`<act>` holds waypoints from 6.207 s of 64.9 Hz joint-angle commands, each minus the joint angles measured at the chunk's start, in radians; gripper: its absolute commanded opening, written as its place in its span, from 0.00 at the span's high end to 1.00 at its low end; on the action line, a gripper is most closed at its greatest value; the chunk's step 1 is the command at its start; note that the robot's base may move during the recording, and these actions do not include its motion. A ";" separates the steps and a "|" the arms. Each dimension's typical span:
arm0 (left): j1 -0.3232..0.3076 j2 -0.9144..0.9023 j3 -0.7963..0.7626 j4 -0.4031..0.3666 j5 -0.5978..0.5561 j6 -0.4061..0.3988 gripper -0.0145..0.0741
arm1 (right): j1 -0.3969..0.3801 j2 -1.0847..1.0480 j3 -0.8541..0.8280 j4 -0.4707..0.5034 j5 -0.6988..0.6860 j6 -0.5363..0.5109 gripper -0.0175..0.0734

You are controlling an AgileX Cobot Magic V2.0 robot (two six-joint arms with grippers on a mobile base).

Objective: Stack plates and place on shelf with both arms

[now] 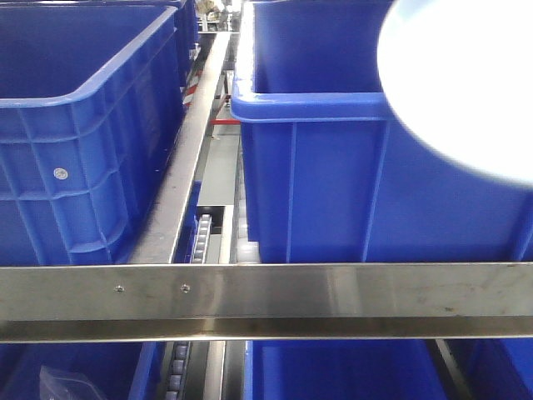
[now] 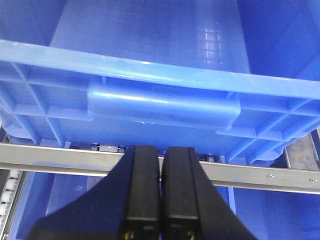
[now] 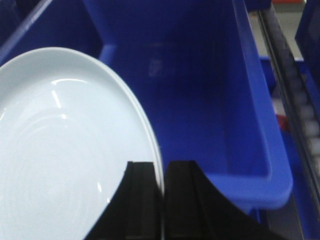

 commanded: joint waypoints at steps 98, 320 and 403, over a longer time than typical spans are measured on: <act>0.003 0.004 -0.030 0.000 -0.078 -0.010 0.74 | -0.007 -0.208 -0.002 0.006 -0.198 -0.001 0.78; -0.006 -0.474 0.284 0.042 -0.339 -0.004 0.74 | -0.106 -0.622 0.516 0.058 -0.135 0.008 0.78; -0.006 -0.583 0.337 0.028 -0.310 0.051 0.74 | -0.106 -0.622 0.516 0.058 -0.130 0.008 0.78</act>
